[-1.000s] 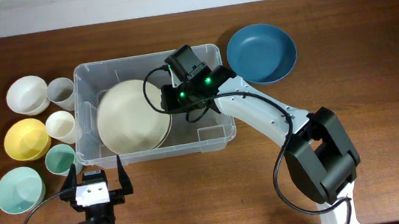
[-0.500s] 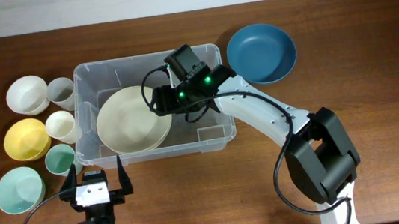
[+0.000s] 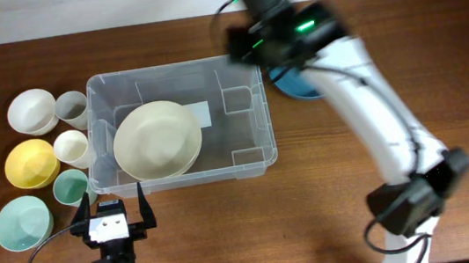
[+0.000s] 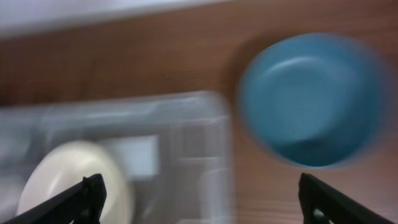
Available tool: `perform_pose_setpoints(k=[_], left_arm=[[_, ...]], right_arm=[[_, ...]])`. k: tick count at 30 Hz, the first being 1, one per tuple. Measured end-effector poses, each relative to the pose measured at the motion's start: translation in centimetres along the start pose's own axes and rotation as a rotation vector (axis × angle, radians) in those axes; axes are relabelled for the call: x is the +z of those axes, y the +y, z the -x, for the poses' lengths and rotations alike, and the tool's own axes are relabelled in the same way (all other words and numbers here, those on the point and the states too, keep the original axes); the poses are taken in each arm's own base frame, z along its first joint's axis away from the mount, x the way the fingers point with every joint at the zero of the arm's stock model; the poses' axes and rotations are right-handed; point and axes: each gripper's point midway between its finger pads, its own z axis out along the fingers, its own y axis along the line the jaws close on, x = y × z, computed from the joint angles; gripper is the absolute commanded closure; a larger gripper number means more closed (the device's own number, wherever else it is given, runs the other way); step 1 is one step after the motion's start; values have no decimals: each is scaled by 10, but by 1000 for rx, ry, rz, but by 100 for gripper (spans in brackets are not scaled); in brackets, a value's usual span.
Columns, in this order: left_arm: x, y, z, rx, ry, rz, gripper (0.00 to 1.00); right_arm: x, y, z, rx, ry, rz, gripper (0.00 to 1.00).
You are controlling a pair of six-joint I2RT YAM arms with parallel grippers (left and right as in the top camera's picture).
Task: Pack container
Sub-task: 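Move the right gripper to the rim of the dark blue plate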
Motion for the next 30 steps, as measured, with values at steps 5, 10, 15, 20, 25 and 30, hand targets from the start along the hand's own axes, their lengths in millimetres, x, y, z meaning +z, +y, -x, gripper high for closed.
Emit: perform_pose_setpoints(k=[5,10,15,20,25,30], left_arm=[[0,0,0,0,0,0,0],[0,0,0,0,1,0,0],[0,0,0,0,0,0,0],[0,0,0,0,0,0,0],[0,0,0,0,0,0,0],[0,0,0,0,0,0,0]], right_arm=[[-29,-126,44,238,-67,-191,1],[3,-193,30,392,49,-222,1],[71,-196,-4,398,201,-155,1],[139,-186,-60,380,374,-126,1],[162,-184,-82,406,440,-129,1],[170,-184,-85,426,447,-132,0]])
